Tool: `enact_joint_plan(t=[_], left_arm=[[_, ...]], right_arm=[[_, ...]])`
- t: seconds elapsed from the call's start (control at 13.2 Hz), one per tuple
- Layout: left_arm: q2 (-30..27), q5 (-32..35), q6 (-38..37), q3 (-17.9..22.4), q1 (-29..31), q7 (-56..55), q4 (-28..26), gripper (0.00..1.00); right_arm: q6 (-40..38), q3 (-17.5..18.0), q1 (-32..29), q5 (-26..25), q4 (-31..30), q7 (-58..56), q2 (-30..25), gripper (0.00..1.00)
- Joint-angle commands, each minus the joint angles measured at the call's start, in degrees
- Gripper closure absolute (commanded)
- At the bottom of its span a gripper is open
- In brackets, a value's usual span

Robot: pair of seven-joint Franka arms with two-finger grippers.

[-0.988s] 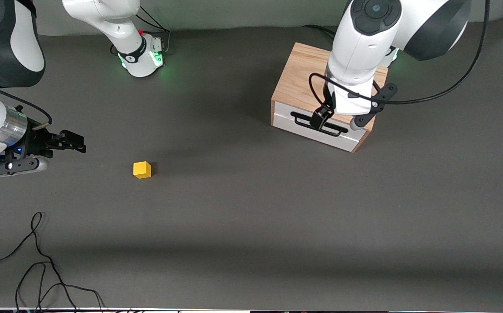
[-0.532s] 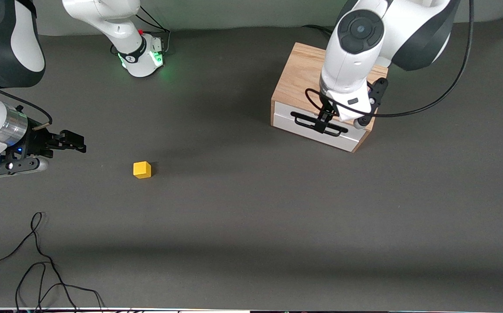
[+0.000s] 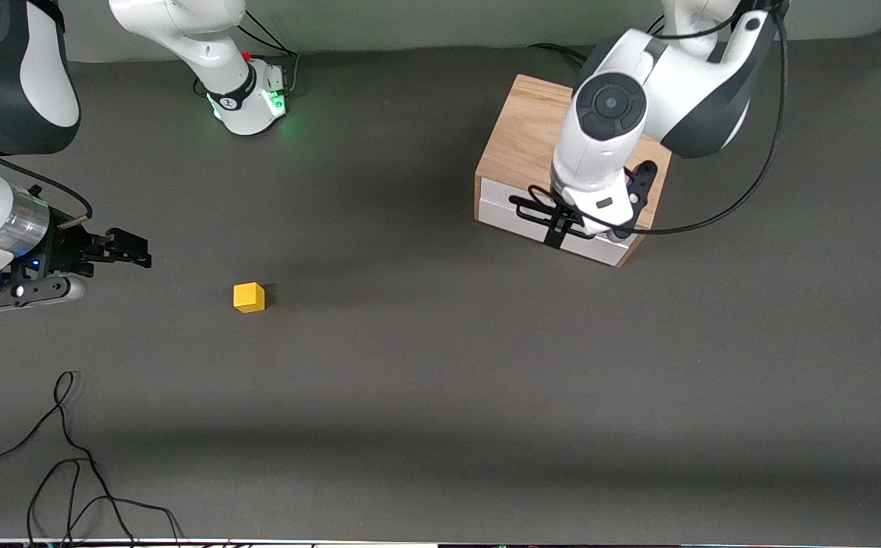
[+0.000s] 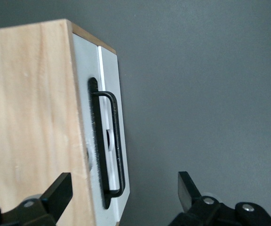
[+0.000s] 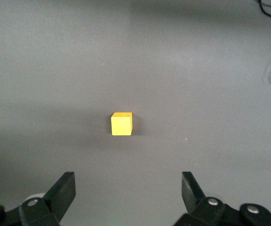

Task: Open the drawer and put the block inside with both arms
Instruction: 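Pull the drawer handle outward with the left gripper while the right gripper advances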

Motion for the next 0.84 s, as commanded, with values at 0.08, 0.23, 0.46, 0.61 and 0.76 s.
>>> enact_joint_plan(t=[0.08, 0.23, 0.46, 0.61, 0.76], left_arm=[[2.35, -0.57, 3.55, 0.67, -0.97, -3.86, -1.67, 0.0], [4.02, -0.84, 4.34, 0.67, -0.79, -3.95, -1.67, 0.0], [5.78, -1.01, 4.43, 0.67, -0.7, -3.95, -1.67, 0.0], [6.66, -1.01, 4.43, 0.75, -0.61, -3.95, -1.67, 0.0], [7.28, -1.01, 5.56, 0.75, -0.61, -3.95, -1.76, 0.0]], right_arm=[[0.84, -0.23, 0.76, -0.22, -0.55, -0.72, -0.43, 0.0], [0.84, -0.15, 0.76, -0.22, -0.55, -0.63, -0.6, 0.0], [-0.04, -0.15, 0.67, -0.22, -0.64, -1.33, -0.78, 0.0], [-1.26, -0.41, 0.59, -0.22, -0.63, -1.51, -1.13, 0.0], [-0.22, -0.41, 0.59, -0.05, -0.46, -1.51, -0.87, 0.0]])
